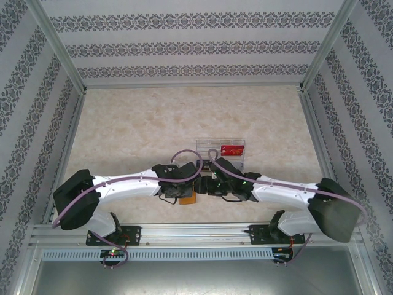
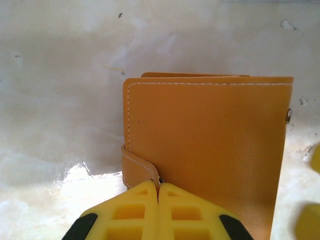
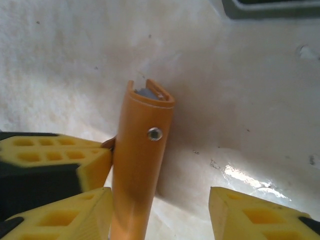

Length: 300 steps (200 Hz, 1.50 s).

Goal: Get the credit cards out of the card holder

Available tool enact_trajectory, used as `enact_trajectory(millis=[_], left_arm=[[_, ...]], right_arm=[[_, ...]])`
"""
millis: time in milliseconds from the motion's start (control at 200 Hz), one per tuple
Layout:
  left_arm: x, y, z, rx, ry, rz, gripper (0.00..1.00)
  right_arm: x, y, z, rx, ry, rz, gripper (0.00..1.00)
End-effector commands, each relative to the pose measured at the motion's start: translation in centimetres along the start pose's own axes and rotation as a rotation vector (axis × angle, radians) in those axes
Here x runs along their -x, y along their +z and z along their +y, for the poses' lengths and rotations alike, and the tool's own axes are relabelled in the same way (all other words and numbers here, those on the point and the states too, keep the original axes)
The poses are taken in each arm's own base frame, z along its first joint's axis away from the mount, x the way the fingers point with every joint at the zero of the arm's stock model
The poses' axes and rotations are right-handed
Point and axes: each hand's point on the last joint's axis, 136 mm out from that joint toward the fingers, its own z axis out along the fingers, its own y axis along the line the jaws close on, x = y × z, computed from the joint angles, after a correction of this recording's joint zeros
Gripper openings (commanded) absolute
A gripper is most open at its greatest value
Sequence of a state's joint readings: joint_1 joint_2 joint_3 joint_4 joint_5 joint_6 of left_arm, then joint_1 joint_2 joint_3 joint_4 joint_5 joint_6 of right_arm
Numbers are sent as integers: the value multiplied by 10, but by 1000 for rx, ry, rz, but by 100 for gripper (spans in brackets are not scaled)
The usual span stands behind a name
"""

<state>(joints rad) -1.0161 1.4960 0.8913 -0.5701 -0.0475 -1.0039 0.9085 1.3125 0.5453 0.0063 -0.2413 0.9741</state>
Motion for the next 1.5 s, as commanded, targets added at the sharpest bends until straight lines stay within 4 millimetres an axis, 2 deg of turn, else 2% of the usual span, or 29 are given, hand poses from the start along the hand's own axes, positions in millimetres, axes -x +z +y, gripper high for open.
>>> enact_trajectory(millis=[0,95,185,260,295,375,510,670,809,969,974,1014,1064,1134,1294,1494], left_arm=[[10,-9,-10,-71,9,-38,0],[12,-11,-12,-87,9,-45,0],[13,-14,-13,-99,5,-55,0],[14,-15,-13,-107,-2,-62,0],[14,-16,-12,-108,-5,-65,0],[15,-19,-6,-103,-21,-72,0],[15,-22,9,-120,-79,-84,0],[15,-25,25,-145,-145,-87,0],[17,-30,26,-174,-148,-103,0],[14,-25,31,-162,-160,-86,0],[13,-25,31,-164,-161,-85,0],[13,-26,29,-171,-157,-85,0],[16,-30,26,-186,-148,-91,0],[23,-40,19,-204,-128,-108,0],[35,-60,0,-256,-84,-130,0],[43,-76,-16,-332,-74,-153,0]], right_arm=[[7,10,18,52,25,-1,53],[6,17,17,48,29,15,49],[6,22,17,43,32,23,39],[7,23,17,37,33,27,26],[8,23,15,27,34,24,17],[8,22,4,-15,51,20,2],[9,20,-13,-46,81,9,0],[10,17,-20,-61,91,1,0],[10,15,-20,-61,86,1,0],[11,14,-20,-73,79,5,0],[11,14,-20,-72,78,5,0],[11,13,-20,-82,74,7,21],[13,10,-16,-85,56,10,30],[16,4,-8,-105,17,1,49],[23,-11,14,-132,-71,-18,56],[20,-4,26,-113,-76,16,61]])
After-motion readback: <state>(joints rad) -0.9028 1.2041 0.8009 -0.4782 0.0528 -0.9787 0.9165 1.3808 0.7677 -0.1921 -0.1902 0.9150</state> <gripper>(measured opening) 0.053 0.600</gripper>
